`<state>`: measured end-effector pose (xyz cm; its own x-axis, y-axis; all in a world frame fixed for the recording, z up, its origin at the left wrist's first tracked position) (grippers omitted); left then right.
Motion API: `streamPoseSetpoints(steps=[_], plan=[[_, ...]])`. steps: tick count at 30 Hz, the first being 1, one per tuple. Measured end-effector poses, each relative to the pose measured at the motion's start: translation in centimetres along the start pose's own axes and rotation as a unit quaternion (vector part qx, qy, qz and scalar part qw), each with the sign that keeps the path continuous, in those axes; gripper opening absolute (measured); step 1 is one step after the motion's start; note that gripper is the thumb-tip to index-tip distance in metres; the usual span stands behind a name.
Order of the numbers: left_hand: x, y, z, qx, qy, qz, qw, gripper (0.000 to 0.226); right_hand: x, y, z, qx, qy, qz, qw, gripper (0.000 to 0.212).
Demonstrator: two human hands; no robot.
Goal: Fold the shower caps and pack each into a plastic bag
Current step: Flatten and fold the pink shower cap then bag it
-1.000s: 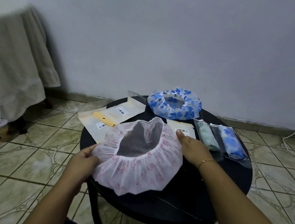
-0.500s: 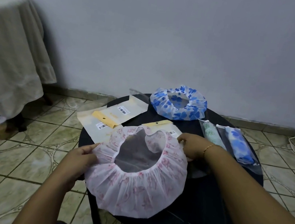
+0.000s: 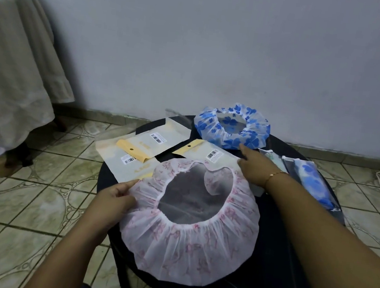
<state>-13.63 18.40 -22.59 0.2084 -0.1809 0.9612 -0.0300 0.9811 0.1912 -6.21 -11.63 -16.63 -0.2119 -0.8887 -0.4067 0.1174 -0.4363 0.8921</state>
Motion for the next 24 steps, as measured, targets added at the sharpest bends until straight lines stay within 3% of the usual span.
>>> streamPoseSetpoints(steps=[3,6,7,9,12,14,17,19,24], plan=[[-0.1,-0.6,0.1,0.01,0.005,0.007,1.0,0.046,1.7,0.9,3.4,0.072,-0.014,-0.201,0.977,0.042],[0.0,-1.3,0.3,0.034,0.011,0.001,0.999,0.03,4.1,-0.5,7.4,0.124,-0.072,-0.363,0.921,0.03],[0.2,-1.5,0.4,0.045,0.011,-0.008,0.999,0.024,4.6,-1.2,8.7,0.129,-0.099,-0.404,0.9,0.035],[0.5,-1.7,0.7,0.077,0.023,-0.008,0.997,0.035,5.3,-2.2,10.5,0.109,-0.138,-0.457,0.872,0.049],[0.7,-2.4,1.2,0.091,0.055,-0.025,0.994,0.059,5.6,-3.1,11.9,0.06,-0.161,-0.458,0.872,0.066],[1.2,-3.0,1.7,0.084,0.042,-0.054,0.994,0.052,5.6,-3.5,12.1,0.064,-0.162,-0.474,0.863,0.066],[1.2,-3.3,1.7,0.081,0.003,-0.09,0.993,0.048,6.0,-4.3,12.1,0.09,-0.16,-0.494,0.85,0.051],[0.9,-3.0,1.9,0.093,-0.015,-0.092,0.991,0.04,6.6,-4.4,12.2,0.109,-0.164,-0.465,0.863,0.034],[0.1,-2.4,1.6,0.084,-0.035,-0.155,0.984,0.034,7.7,-4.3,12.3,0.115,-0.161,-0.375,0.906,0.023]])
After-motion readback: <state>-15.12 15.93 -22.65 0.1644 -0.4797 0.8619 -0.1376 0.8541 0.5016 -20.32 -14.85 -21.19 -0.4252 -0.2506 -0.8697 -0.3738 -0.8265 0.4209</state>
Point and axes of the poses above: each hand's wrist, its own z-axis away from the middle knuckle, its own y-axis out of the back of the hand, x = y × z, the point moved 3 cm from there along -z, towards the middle knuckle, and after that the axes turned 4 degrees about -y, right-handed, at the moved point
